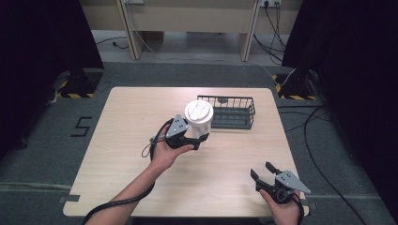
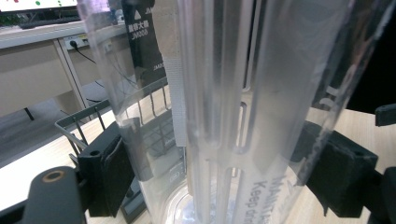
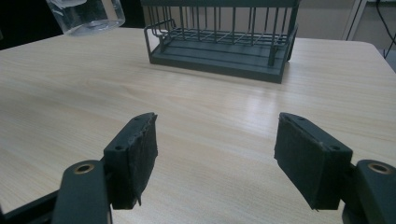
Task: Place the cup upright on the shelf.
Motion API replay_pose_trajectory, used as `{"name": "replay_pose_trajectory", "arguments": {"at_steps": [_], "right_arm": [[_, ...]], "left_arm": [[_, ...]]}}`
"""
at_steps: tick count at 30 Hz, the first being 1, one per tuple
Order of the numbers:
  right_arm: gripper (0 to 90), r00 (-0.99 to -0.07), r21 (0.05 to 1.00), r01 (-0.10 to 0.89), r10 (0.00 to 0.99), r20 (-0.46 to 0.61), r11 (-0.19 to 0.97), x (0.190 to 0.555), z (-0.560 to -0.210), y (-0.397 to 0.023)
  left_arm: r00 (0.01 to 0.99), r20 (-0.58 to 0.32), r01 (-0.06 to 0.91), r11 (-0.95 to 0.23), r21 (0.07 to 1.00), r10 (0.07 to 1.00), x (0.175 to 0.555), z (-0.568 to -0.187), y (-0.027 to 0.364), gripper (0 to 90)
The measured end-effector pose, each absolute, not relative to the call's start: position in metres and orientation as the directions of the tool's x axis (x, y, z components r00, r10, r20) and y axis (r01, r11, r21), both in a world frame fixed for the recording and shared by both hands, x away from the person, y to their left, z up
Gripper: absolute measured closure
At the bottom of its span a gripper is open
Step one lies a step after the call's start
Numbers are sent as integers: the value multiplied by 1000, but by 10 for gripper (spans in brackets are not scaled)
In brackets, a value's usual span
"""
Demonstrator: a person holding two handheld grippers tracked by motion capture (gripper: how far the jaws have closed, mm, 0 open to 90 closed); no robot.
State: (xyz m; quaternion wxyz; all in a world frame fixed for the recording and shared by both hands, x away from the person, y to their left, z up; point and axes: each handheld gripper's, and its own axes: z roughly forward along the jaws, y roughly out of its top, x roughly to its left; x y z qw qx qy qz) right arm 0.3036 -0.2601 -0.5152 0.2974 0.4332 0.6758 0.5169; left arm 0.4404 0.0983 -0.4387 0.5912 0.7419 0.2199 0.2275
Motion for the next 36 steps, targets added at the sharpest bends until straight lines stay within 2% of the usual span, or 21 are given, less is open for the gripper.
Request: {"name": "replay_pose_trajectory", "arguments": {"at_steps": [36], "right_arm": [[307, -458, 957, 272, 888, 39, 99, 305, -515, -261]], "left_arm": [[778, 89, 50, -202, 978, 622, 489, -411, 63, 180]]}}
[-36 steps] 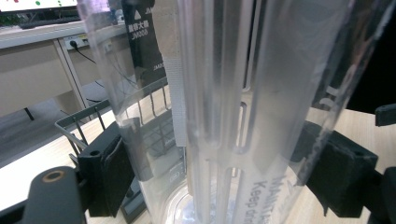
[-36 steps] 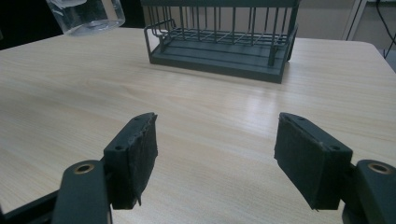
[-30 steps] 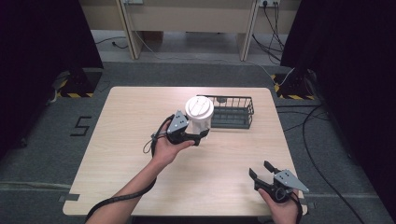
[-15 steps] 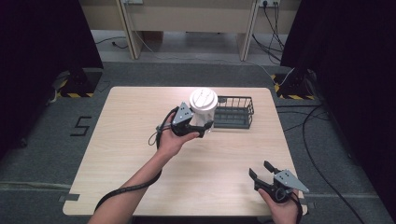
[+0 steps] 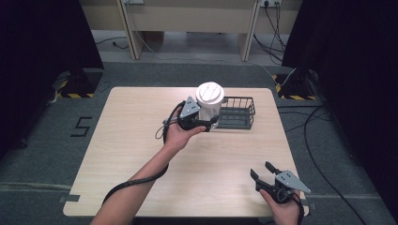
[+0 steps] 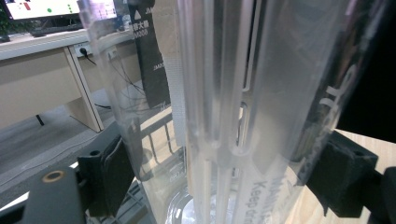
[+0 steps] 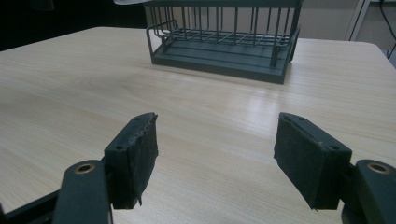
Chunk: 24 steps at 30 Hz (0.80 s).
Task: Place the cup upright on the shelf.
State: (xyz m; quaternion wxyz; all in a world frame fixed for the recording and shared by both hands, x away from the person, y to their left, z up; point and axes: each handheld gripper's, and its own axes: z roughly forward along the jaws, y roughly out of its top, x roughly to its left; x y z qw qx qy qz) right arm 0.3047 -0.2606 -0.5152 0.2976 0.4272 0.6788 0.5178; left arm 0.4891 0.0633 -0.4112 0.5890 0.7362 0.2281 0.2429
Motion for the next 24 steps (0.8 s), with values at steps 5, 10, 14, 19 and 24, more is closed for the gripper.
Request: {"name": "replay_pose_trajectory", "arguments": {"at_steps": [5, 10, 14, 19, 24], "right_arm": [[308, -460, 957, 272, 887, 39, 99, 305, -515, -260], [309, -461, 958, 270, 887, 39, 98, 305, -515, -260], [309, -462, 956, 273, 886, 36, 103, 305, -515, -260], [309, -462, 957, 272, 886, 38, 101, 305, -515, -260], [309, -463, 957, 271, 886, 38, 101, 305, -515, -260]], "left_arm": [[777, 81, 55, -196, 979, 624, 493, -411, 58, 180], [777, 76, 62, -197, 978, 624, 497, -412, 52, 180], [776, 76, 60, -193, 979, 626, 500, -411, 49, 180], [770, 78, 58, -191, 980, 633, 506, -408, 45, 180], [761, 77, 59, -186, 981, 644, 515, -407, 41, 180]]}}
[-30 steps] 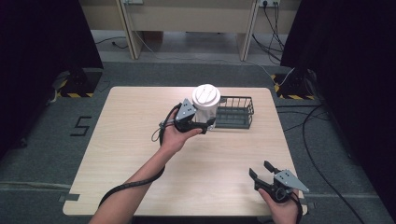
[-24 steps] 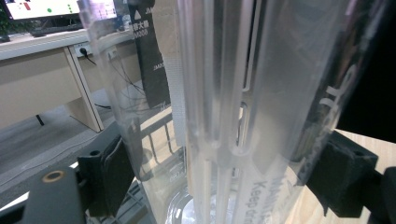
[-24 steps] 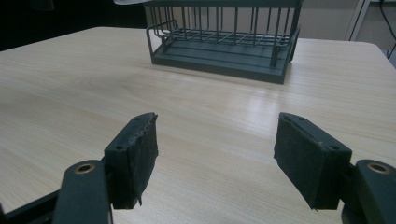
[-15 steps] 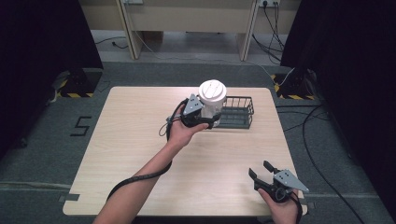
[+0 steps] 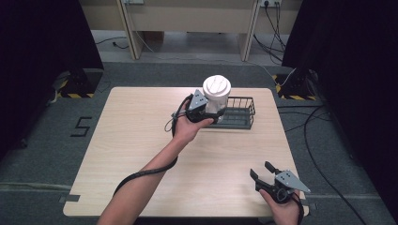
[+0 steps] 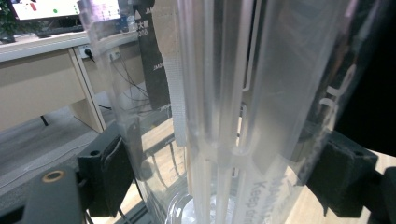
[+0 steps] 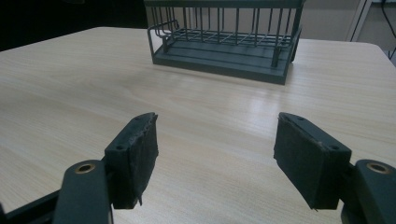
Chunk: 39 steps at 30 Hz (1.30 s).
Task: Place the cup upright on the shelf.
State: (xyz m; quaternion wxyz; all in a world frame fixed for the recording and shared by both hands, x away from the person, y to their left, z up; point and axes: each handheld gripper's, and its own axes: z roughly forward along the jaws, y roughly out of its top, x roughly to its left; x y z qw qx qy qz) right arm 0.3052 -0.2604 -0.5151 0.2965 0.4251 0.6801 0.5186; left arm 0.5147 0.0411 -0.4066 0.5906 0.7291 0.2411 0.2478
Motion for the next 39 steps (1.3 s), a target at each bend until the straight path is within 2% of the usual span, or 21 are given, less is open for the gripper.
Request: {"name": "replay_pose_trajectory", "arguments": {"at_steps": [39], "right_arm": [[310, -467, 959, 266, 883, 38, 100, 305, -515, -261]], "left_arm": [[696, 38, 123, -172, 977, 717, 566, -412, 12, 180]]}}
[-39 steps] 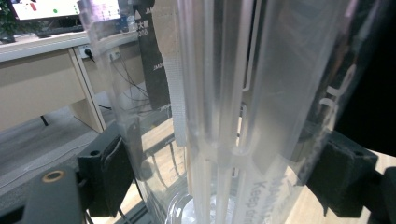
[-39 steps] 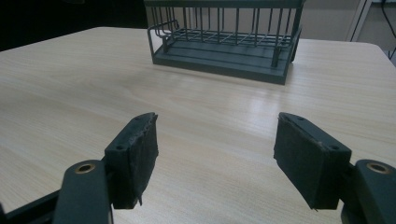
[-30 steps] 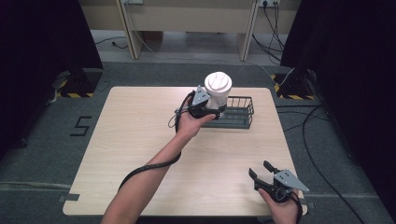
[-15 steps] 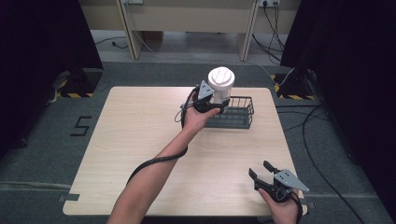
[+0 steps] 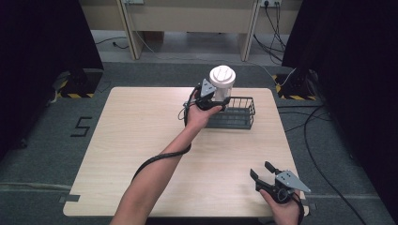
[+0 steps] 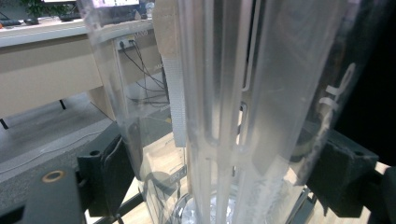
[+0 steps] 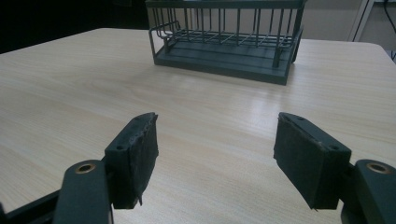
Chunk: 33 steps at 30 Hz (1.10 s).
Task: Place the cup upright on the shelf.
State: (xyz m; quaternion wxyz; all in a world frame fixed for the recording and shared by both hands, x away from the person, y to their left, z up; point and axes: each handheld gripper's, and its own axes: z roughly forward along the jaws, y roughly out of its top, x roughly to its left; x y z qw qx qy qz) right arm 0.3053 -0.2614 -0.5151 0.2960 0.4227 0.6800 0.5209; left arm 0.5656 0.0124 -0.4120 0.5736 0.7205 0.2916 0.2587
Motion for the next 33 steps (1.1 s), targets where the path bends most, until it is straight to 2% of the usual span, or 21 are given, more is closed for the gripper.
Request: {"name": "replay_pose_trajectory", "arguments": {"at_steps": [22, 33], "right_arm": [[310, -471, 958, 269, 881, 37, 104, 305, -515, -261], [310, -473, 957, 273, 880, 41, 102, 306, -515, -260]], "left_arm": [[666, 35, 196, -221, 955, 745, 575, -434, 7, 178], [644, 0, 256, -215, 943, 765, 577, -449, 7, 176]]}}
